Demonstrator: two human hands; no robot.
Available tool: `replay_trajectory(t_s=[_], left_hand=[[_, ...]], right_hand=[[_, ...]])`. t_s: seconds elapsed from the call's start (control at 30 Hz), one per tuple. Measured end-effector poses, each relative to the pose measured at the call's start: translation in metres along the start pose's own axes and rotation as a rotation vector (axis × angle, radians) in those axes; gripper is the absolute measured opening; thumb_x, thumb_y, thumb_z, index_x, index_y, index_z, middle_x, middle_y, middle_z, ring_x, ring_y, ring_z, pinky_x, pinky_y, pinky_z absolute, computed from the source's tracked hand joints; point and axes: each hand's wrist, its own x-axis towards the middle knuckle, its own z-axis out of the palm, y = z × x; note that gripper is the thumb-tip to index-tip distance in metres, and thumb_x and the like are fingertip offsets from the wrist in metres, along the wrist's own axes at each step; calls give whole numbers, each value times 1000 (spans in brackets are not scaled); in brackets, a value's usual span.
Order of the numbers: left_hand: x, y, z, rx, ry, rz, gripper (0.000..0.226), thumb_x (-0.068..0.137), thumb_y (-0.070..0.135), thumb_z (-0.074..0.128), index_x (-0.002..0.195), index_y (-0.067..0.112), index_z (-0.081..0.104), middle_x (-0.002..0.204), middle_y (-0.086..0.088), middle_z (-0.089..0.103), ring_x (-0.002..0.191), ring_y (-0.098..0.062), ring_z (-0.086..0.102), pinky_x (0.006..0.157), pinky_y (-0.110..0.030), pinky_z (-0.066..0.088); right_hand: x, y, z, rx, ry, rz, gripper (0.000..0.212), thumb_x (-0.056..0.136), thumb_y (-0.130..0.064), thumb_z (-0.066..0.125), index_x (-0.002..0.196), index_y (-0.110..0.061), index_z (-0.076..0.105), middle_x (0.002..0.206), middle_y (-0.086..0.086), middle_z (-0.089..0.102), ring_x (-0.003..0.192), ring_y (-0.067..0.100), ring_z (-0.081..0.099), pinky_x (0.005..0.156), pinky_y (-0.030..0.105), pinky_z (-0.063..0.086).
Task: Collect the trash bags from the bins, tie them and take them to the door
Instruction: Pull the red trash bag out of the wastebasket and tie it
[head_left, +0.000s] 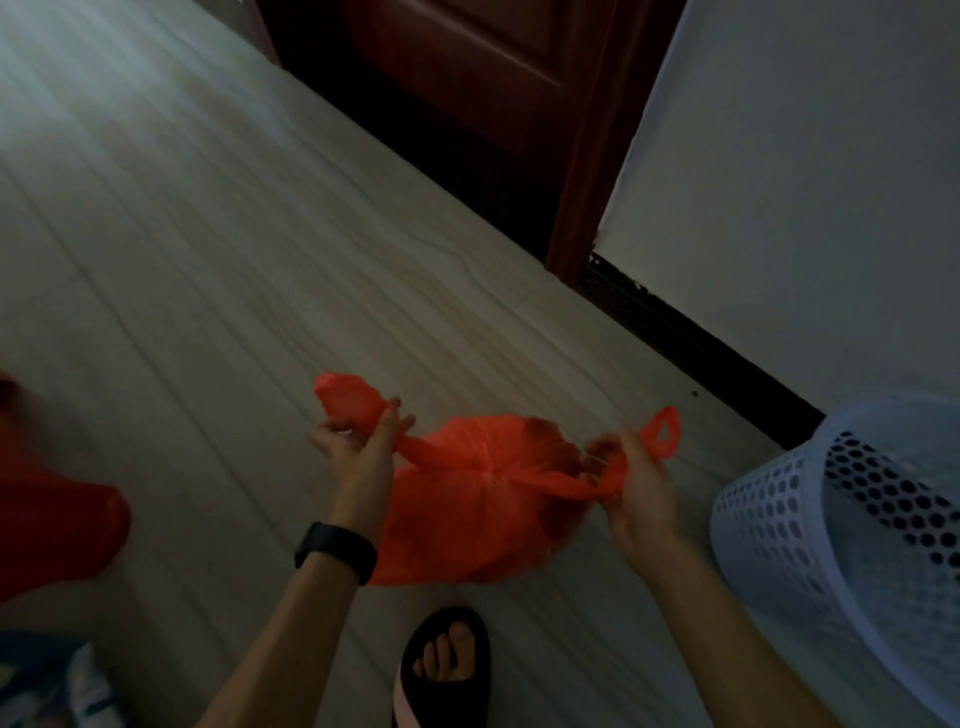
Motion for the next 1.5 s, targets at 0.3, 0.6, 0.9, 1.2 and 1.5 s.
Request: replay_trajectory(t_s=[0.3, 0.6, 0.9, 1.2, 1.5], left_hand=[[-33, -39, -4, 405, -28, -128, 90, 72, 86, 50, 121, 10, 58, 121, -6, 64, 116, -24, 59, 96, -40, 46], [-25, -50, 8, 1113, -207, 423, 73, 95, 59, 11, 128, 13, 56, 140, -12, 52, 137, -33, 37, 114, -47, 27], [-33, -41, 29, 769, -273, 569, 36, 100, 43, 31, 82, 17, 49, 80, 2, 57, 78, -23, 53, 72, -40, 42], [-9, -48, 24, 1222, -577, 994, 15, 90, 28, 40, 102, 20, 45, 84, -9, 55, 68, -32, 59, 54, -39, 49], [-20, -46, 33, 1136, -477, 1029, 26, 90, 44, 54, 100, 25, 69, 97, 4, 66, 90, -20, 60, 79, -36, 46]], right_hand=[[-32, 36, -21, -93, -5, -100, 66, 63, -67, 71, 112, -24, 64, 118, -4, 64, 103, 6, 60, 95, 27, 46], [-39, 70, -5, -1258, -123, -693, 77, 100, -58, 12, 151, -5, 35, 159, 17, 32, 147, 35, 25, 121, 48, 18], [-29, 44, 32, -794, -135, -546, 33, 93, -41, 63, 69, -18, 66, 66, -9, 67, 61, 2, 58, 67, 30, 48], [-24, 28, 33, -781, -540, -117, 24, 86, -29, 55, 96, -16, 72, 104, -9, 72, 101, 5, 61, 88, 21, 40], [-3, 38, 39, -287, -271, 184, 55, 73, -67, 70, 93, -17, 76, 87, 1, 78, 76, 12, 74, 75, 30, 60]])
